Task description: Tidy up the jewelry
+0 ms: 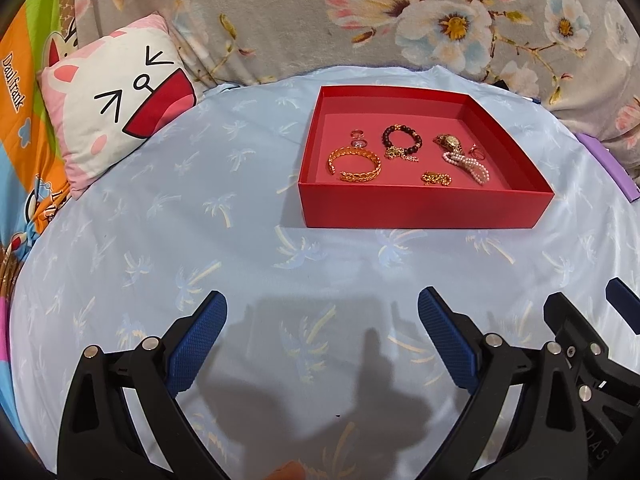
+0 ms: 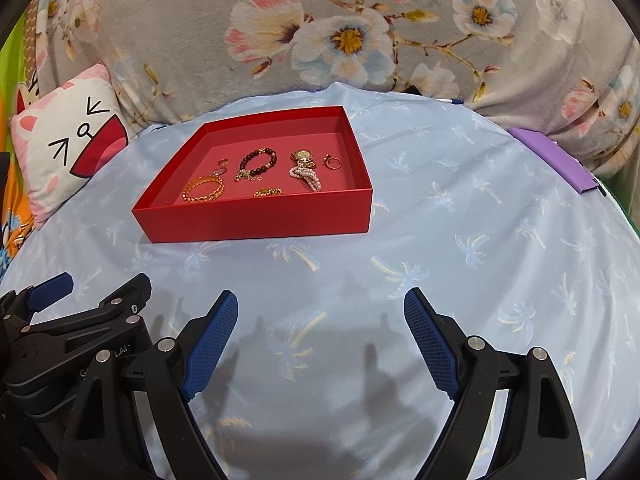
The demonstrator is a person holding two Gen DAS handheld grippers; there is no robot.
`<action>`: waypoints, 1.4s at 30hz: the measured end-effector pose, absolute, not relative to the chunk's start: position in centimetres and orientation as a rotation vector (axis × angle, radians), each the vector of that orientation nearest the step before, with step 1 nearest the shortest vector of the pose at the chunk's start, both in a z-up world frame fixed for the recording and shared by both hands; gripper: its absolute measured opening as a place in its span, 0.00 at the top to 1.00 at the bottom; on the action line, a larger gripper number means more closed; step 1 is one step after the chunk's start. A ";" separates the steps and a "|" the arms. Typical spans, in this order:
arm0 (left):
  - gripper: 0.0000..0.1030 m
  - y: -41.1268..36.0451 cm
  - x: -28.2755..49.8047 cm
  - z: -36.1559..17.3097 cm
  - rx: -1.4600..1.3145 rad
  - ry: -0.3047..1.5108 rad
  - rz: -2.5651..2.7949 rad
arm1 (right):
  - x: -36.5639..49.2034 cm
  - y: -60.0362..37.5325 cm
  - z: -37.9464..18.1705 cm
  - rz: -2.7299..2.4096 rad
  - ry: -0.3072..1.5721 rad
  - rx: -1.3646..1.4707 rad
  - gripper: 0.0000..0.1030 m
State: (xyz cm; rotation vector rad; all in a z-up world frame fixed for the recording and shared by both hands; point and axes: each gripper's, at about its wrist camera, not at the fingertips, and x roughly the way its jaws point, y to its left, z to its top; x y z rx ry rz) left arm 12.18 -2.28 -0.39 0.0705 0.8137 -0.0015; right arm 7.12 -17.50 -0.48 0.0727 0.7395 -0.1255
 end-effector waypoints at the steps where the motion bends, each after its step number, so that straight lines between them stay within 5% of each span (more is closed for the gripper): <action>1: 0.09 -2.3 12.3 -0.3 0.071 0.813 -0.002 | 7.1 -17.5 -0.5 -0.125 0.741 0.072 0.19; 42: 0.08 -1.8 11.7 -0.3 0.061 0.819 0.002 | 6.9 -17.3 -0.6 -0.125 0.739 0.074 0.19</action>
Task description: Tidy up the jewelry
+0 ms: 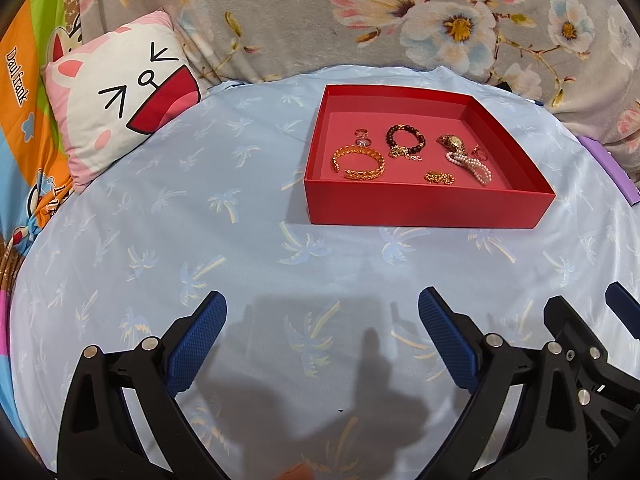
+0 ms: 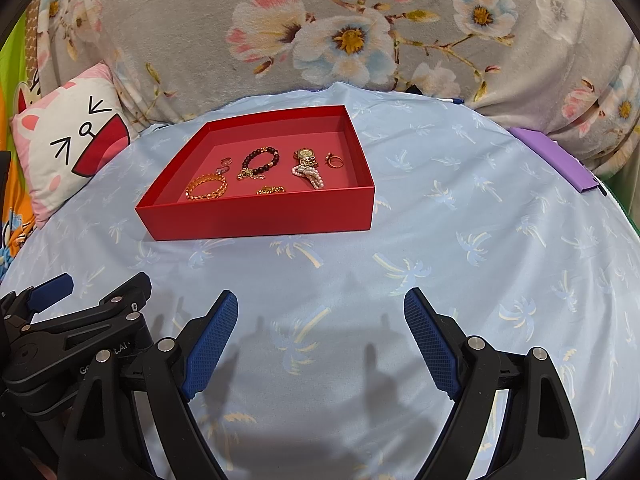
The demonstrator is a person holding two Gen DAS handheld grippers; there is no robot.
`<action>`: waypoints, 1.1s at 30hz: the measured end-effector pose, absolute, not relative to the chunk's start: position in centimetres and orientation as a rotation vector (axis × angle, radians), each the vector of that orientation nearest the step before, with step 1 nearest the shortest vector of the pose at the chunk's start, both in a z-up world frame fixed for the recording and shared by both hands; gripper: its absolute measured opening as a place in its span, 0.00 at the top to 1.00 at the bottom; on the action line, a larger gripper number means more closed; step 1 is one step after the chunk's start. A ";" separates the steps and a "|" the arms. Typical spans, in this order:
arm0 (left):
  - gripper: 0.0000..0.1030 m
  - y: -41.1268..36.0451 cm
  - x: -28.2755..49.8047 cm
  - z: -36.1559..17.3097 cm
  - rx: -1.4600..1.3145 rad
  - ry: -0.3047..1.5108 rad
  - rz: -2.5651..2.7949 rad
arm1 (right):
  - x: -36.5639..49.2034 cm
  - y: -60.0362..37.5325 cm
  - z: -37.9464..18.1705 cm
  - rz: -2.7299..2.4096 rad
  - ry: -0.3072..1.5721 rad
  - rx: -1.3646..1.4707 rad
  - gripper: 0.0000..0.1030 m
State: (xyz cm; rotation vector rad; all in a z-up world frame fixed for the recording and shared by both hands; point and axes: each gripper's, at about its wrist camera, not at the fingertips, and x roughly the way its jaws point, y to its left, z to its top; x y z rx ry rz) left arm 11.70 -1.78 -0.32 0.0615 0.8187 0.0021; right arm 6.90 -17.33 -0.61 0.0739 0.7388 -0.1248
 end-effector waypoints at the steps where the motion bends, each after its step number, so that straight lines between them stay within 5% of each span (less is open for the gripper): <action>1: 0.08 -1.8 11.7 -0.3 0.063 0.818 0.003 | 6.9 -17.4 -0.6 -0.125 0.740 0.074 0.19; 33: 0.05 -1.6 11.6 -0.6 0.038 0.826 0.022 | 6.5 -17.3 -0.9 -0.129 0.749 0.073 0.17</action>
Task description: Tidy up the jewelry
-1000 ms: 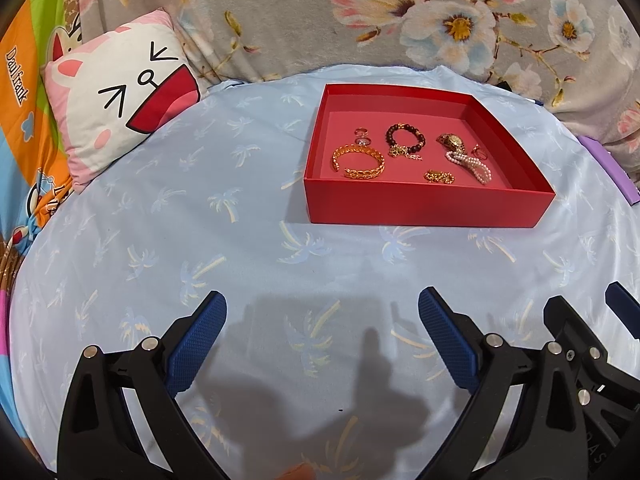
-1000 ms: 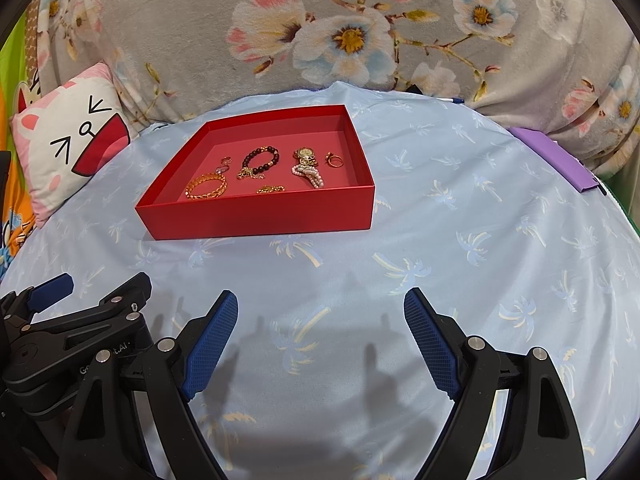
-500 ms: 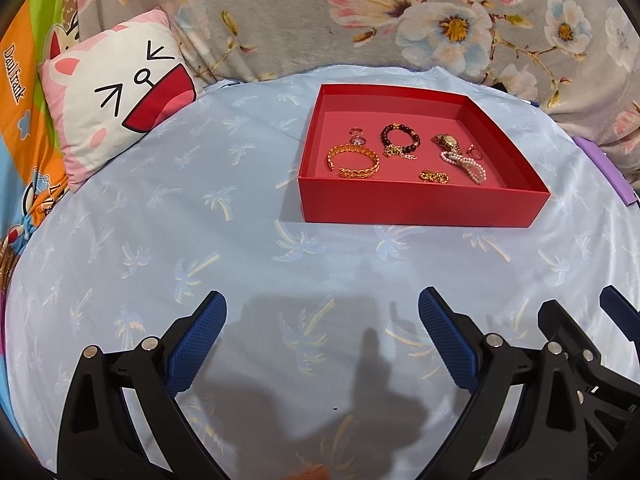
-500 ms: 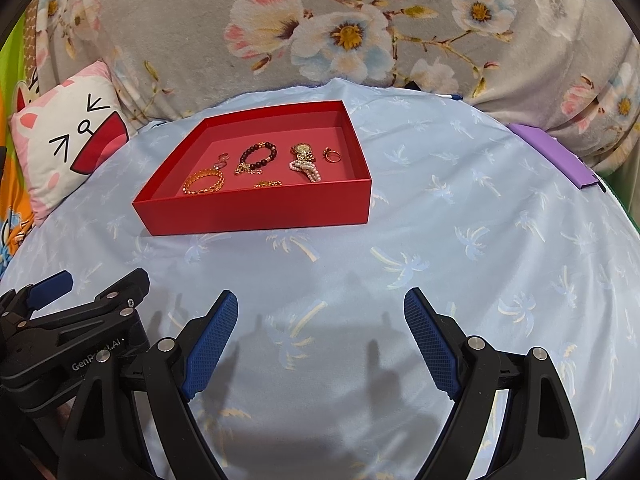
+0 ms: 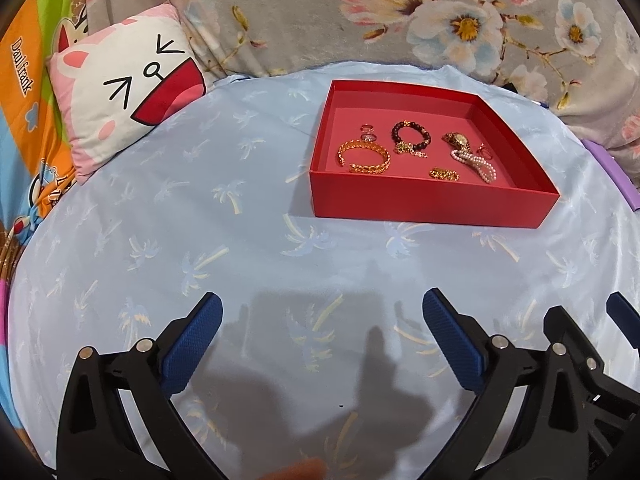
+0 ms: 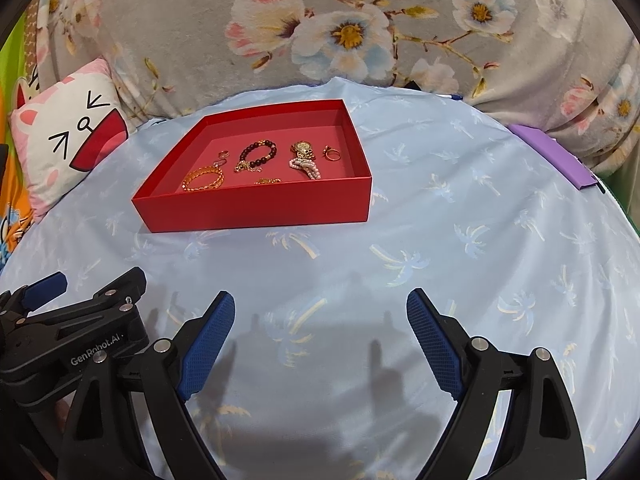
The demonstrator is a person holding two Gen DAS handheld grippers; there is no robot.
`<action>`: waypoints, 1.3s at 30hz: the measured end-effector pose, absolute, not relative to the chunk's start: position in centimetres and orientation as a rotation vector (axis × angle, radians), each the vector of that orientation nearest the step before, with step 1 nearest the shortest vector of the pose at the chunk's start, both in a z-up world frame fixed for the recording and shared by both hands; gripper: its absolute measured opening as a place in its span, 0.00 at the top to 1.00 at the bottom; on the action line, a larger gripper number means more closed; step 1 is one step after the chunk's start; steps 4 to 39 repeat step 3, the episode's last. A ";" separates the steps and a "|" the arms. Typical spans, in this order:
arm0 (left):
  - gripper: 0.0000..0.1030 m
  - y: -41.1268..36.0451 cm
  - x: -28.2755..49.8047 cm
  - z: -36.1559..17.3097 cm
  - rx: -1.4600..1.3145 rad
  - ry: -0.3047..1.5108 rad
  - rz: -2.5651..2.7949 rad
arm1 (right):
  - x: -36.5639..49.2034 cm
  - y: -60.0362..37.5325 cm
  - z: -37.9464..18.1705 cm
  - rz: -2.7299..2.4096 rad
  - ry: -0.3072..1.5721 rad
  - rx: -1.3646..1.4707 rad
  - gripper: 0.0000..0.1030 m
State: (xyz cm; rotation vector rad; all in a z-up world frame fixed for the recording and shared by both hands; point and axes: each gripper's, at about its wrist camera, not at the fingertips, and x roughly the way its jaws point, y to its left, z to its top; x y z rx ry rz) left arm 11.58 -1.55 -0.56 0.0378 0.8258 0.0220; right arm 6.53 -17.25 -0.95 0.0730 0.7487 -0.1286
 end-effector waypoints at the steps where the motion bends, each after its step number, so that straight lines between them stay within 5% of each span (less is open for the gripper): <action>1: 0.05 -1.6 11.6 -0.5 0.038 0.823 0.022 | 6.5 -17.3 -1.0 -0.130 0.749 0.072 0.17; 39: 0.05 -1.6 11.5 -0.5 0.038 0.821 0.017 | 6.4 -17.2 -0.9 -0.130 0.750 0.073 0.17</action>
